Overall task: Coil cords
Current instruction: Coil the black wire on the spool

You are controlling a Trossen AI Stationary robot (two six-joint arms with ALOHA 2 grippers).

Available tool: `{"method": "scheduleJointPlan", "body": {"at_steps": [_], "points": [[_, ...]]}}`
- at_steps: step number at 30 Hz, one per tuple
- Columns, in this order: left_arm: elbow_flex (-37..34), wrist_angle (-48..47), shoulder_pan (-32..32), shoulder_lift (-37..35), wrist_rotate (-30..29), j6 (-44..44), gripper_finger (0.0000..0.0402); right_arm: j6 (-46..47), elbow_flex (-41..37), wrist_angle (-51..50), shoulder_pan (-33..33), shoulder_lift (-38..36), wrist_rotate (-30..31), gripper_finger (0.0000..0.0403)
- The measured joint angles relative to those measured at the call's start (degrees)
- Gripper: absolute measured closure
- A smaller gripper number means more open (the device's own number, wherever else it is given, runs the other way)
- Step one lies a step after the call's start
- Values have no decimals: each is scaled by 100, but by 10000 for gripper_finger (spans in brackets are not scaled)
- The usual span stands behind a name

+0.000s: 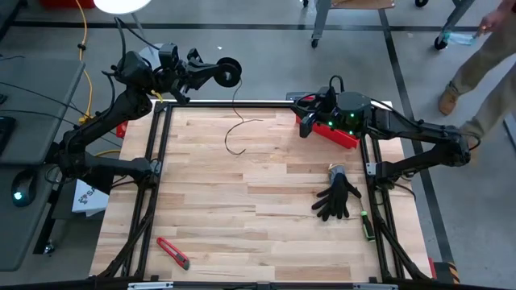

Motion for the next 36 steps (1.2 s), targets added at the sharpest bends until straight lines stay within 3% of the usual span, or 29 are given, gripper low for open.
{"method": "scheduleJointPlan", "body": {"at_steps": [36], "points": [[0,-11,-131,17,-254,-5,398,39,0,2,0,15,-199,295]]}}
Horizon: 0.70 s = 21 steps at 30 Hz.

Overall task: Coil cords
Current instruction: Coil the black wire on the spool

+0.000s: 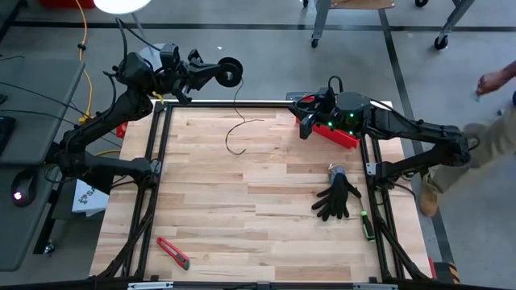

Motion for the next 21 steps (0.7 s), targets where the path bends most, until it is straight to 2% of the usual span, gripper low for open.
{"method": "scheduleJointPlan", "body": {"at_steps": [21], "points": [[0,-4,0,0,-124,115,398,-42,0,0,0,0,-120,295]]}}
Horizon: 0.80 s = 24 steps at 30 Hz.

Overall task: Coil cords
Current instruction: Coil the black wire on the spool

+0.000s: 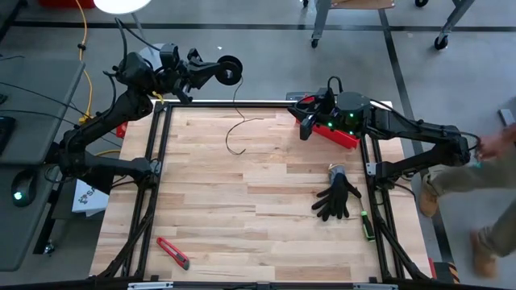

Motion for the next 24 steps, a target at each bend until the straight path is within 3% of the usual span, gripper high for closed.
{"method": "scheduleJointPlan", "body": {"at_steps": [24], "points": [[-2,-164,24,0,-183,-76,398,-137,0,312,2,-7,-147,295]]}}
